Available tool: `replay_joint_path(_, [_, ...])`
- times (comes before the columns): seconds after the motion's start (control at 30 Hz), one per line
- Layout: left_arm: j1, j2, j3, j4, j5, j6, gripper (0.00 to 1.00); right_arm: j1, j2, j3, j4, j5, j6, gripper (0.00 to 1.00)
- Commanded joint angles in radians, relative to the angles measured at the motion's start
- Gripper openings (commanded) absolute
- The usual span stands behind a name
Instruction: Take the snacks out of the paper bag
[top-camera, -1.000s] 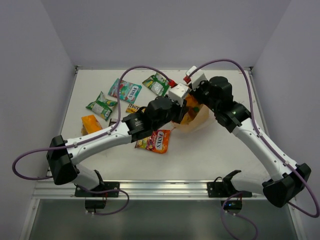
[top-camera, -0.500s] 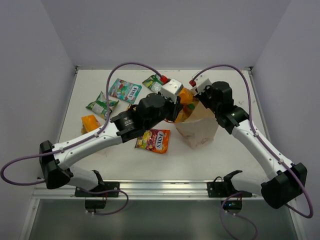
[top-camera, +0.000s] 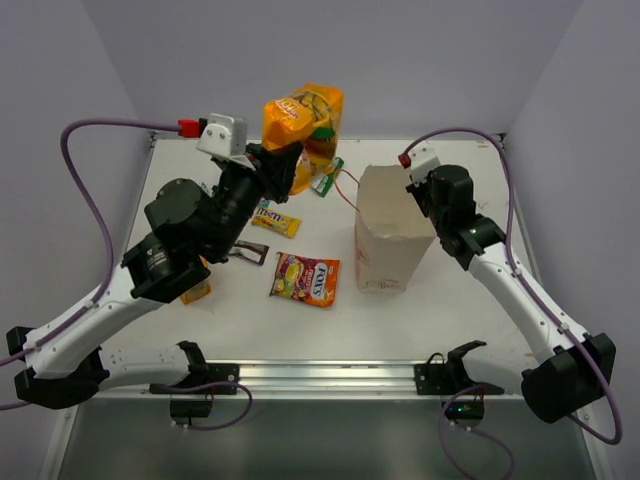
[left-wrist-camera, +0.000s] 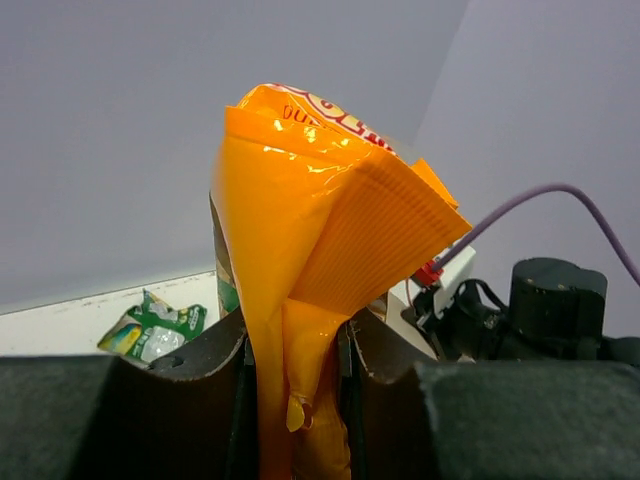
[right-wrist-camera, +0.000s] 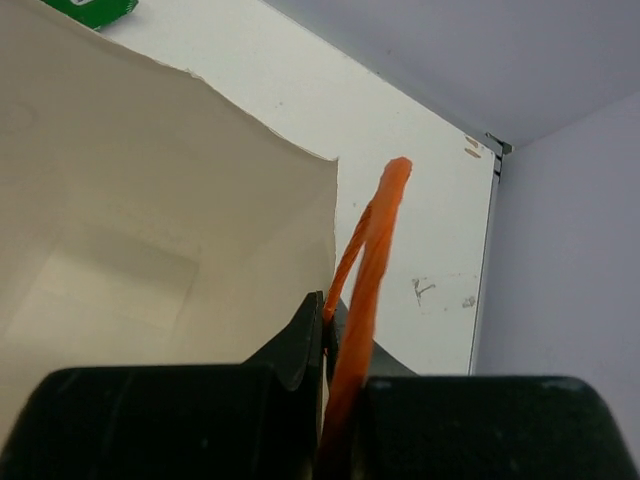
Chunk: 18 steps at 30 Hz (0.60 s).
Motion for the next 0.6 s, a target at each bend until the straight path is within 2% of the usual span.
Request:
replay_joint_path(0.0, [0.006, 0.011, -0.017, 0.173, -0.095, 0.038, 0.00, -0.014, -0.043, 0.009, 0.000, 0.080, 0.060, 0.00])
replay_joint_path(0.07, [0.046, 0.060, -0.020, 0.149, -0.099, 0.024, 0.00, -0.033, -0.053, 0.024, -0.017, 0.096, 0.095, 0.00])
replay_joint_path(0.23, [0.209, 0.178, -0.062, 0.067, 0.039, -0.096, 0.00, -0.109, -0.063, 0.095, -0.114, 0.159, 0.213, 0.00])
replay_joint_path(0.37, [0.241, 0.327, -0.088, 0.103, 0.056, -0.105, 0.00, -0.181, -0.092, 0.101, -0.148, 0.153, 0.296, 0.00])
replay_joint_path(0.57, [0.248, 0.598, -0.017, 0.070, 0.055, -0.117, 0.00, -0.240, -0.112, 0.087, -0.157, 0.090, 0.356, 0.00])
